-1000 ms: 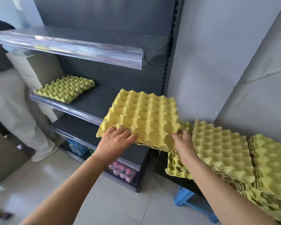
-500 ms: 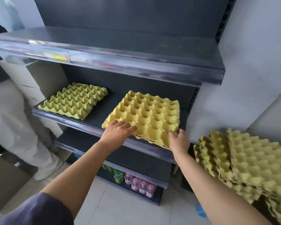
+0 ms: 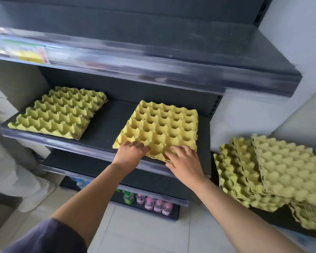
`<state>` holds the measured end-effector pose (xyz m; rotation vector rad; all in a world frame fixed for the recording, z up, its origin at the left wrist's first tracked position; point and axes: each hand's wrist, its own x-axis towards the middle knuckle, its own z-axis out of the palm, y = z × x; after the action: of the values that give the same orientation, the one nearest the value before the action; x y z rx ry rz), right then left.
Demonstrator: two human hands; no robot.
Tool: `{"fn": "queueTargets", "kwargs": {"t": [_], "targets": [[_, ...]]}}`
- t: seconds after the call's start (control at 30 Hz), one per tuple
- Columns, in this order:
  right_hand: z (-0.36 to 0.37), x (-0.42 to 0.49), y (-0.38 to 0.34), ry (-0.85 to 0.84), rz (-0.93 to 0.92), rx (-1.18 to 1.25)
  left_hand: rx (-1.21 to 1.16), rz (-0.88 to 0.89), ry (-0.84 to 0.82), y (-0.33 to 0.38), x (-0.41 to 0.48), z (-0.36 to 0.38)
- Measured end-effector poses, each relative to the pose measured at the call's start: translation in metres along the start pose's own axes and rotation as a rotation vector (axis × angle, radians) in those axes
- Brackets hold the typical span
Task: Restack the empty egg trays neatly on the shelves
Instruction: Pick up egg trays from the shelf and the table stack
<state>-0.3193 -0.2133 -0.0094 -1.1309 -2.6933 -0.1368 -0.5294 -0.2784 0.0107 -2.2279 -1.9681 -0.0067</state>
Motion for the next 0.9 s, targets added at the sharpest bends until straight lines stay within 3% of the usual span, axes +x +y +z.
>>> {"fn": "queueTargets", "kwargs": {"t": [0.17, 0.27, 0.33, 0.63, 0.9], "targets": [[0.006, 0.007, -0.001, -0.244, 0.038, -0.124, -0.017, -0.013, -0.001, 0.0, 0.004, 0.011], [0.002, 0.009, 0.0, -0.296, -0.004, -0.032, -0.031, -0.05, -0.077, 0.002, 0.001, 0.012], [-0.008, 0.007, 0.004, -0.283, -0.01, 0.013, -0.046, -0.076, -0.016, 0.005, 0.003, 0.004], [-0.071, -0.027, 0.081, 0.155, 0.144, 0.071, -0.129, 0.112, 0.319, 0.091, 0.068, -0.077], [-0.15, -0.118, 0.214, 0.47, 0.237, 0.044, -0.238, 0.262, 0.524, 0.238, 0.118, -0.142]]}}
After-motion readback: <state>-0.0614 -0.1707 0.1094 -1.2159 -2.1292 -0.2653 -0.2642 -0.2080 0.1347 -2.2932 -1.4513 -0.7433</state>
